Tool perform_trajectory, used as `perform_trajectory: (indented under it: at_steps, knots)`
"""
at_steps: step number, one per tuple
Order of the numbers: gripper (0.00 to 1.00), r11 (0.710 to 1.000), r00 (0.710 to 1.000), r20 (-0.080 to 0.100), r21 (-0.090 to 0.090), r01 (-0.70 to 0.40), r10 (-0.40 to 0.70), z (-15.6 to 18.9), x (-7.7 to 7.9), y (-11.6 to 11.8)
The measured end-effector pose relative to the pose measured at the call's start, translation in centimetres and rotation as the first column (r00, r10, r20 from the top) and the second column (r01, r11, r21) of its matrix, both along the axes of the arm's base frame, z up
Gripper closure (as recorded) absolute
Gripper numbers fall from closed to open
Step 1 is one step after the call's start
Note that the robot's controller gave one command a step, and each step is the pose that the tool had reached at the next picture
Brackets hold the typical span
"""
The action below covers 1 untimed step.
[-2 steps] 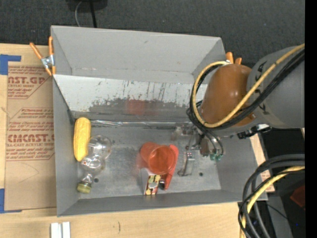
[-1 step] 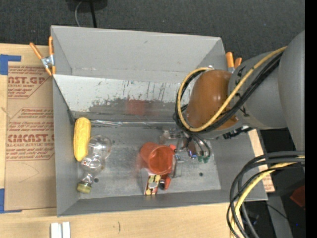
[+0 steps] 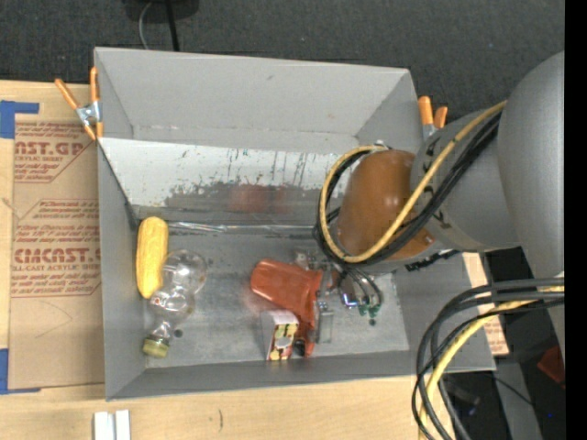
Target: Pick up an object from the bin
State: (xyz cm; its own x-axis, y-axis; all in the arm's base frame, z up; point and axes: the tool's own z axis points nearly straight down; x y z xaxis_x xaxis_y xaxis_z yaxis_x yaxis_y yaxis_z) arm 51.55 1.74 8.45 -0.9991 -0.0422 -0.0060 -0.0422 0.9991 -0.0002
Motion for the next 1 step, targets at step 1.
perform_trajectory:
  at_steps: [1]
  knots:
    - [1.0,0.99,0.99,0.006,0.004,0.139,-0.139,-1.14,-0.82,4.44]
